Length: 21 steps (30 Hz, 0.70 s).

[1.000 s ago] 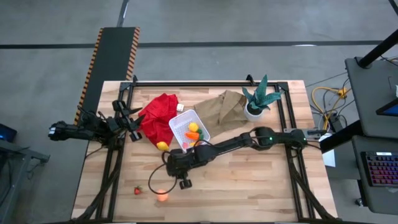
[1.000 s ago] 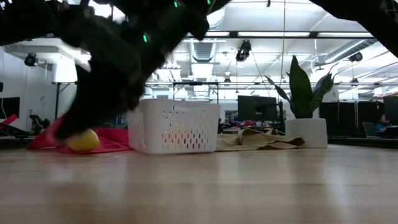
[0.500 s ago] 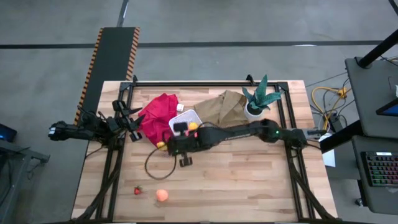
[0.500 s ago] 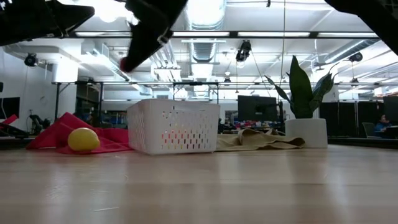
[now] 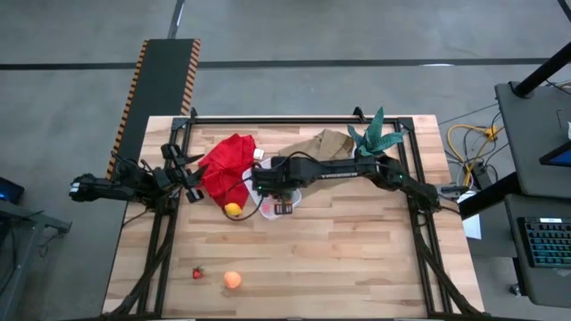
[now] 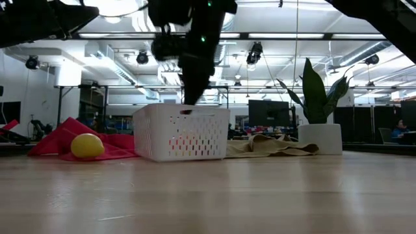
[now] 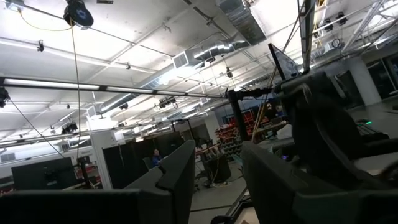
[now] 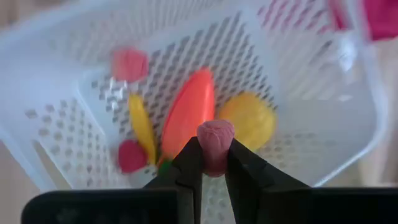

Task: Pick and placing Produce into tupperware
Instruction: Put the toy raspberry into the white bin

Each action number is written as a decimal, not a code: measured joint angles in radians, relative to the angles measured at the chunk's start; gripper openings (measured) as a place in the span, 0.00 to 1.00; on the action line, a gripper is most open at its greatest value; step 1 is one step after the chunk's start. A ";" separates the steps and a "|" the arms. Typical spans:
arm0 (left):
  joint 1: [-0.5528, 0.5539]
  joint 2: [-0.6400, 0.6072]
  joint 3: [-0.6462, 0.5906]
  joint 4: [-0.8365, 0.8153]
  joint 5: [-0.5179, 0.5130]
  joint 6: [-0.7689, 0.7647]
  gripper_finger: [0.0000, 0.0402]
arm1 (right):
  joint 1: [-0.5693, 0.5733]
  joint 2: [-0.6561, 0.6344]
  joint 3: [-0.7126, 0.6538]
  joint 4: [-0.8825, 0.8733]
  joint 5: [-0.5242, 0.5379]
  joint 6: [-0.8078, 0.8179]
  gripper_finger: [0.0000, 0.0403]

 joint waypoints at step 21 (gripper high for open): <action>0.000 0.000 0.000 -0.002 -0.008 0.000 0.29 | -0.001 -0.115 -0.144 0.020 -0.056 0.079 0.40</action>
